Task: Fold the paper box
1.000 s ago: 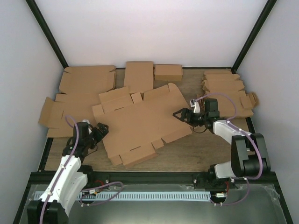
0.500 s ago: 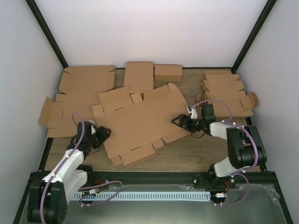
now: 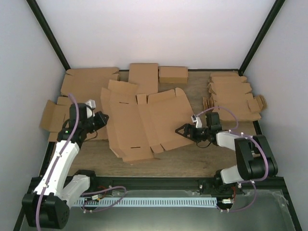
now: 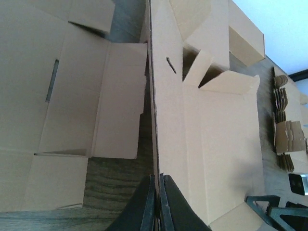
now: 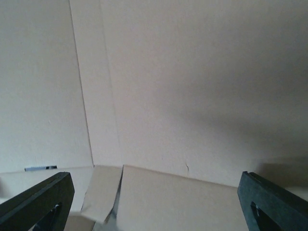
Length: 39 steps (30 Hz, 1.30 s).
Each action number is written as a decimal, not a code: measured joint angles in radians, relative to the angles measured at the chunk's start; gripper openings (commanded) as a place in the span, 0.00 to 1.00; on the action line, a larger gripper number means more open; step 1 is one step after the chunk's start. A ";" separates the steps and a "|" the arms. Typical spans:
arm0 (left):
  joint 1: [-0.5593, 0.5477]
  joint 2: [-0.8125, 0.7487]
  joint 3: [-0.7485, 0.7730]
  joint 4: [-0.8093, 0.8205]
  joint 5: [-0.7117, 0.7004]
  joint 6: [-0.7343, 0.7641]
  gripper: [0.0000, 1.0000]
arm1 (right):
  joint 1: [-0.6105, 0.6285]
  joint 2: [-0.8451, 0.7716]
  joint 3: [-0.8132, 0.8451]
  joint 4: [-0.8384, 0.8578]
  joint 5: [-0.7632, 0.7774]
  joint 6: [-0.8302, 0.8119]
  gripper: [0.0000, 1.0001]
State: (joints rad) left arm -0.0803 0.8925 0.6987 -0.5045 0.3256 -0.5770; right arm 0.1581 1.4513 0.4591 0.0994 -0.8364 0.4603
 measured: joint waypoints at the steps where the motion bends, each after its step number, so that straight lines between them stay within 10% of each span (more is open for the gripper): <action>1: 0.000 0.021 0.043 -0.033 0.002 0.021 0.04 | 0.003 -0.022 -0.005 -0.024 0.000 0.000 0.97; 20: -0.296 0.268 0.500 -0.571 -0.104 0.382 0.04 | 0.005 -0.159 0.150 -0.271 0.118 -0.056 0.99; 39: -0.905 0.583 0.758 -0.467 -0.844 0.383 0.04 | 0.005 -0.341 0.110 -0.274 0.075 0.064 0.98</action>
State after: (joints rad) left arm -0.9855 1.4750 1.4570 -0.9714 -0.5182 -0.1936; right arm 0.1635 1.1103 0.5694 -0.1749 -0.7616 0.5243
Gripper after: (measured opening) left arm 0.040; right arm 0.984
